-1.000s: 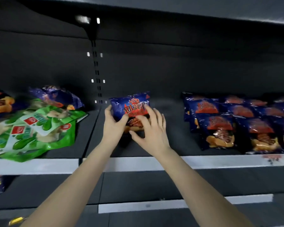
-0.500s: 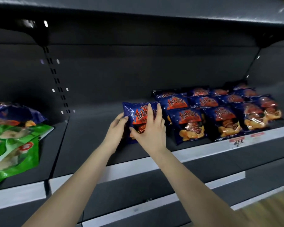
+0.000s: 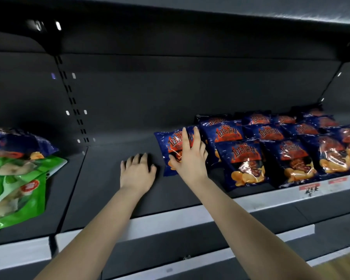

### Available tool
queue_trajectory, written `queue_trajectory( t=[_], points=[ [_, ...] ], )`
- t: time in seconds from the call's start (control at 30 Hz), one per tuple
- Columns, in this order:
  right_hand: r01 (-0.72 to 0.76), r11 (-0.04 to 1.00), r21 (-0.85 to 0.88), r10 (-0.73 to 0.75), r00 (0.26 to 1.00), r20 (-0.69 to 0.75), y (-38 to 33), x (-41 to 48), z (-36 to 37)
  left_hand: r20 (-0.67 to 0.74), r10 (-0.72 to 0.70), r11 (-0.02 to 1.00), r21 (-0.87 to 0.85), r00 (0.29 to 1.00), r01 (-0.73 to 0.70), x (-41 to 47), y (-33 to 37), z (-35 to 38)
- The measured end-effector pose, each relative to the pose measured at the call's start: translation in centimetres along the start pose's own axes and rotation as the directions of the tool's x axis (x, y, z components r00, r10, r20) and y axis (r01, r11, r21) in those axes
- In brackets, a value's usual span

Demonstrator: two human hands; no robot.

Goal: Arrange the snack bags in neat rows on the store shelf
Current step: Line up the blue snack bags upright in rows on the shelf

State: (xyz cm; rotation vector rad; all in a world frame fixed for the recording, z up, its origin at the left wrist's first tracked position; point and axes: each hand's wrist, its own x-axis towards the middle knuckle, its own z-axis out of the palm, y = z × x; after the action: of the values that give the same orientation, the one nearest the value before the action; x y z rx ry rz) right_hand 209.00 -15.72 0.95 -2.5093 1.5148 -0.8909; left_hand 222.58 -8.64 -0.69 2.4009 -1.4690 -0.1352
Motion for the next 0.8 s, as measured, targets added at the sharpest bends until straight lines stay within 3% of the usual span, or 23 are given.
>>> queue_trajectory(
  t=[0.2, 0.6, 0.8],
  points=[
    [-0.034, 0.999, -0.018, 0.034, 0.999, -0.014, 0.4, 3.6, 1.3, -0.090, -0.021, 1.000, -0.001, 0.996, 0.020, 0.2, 0.1, -0.1],
    [-0.029, 0.998, -0.063, 0.019, 0.989, -0.150, 2.0, 5.1, 4.6, -0.088, -0.034, 0.999, 0.000, 0.996, 0.034, 0.4, -0.3, 0.0],
    [-0.058, 0.997, -0.050, 0.058, 0.998, 0.002, 2.2, 5.2, 4.5, -0.106, -0.034, 0.999, -0.009, 0.994, 0.033, 0.5, -0.4, 0.1]
  ],
)
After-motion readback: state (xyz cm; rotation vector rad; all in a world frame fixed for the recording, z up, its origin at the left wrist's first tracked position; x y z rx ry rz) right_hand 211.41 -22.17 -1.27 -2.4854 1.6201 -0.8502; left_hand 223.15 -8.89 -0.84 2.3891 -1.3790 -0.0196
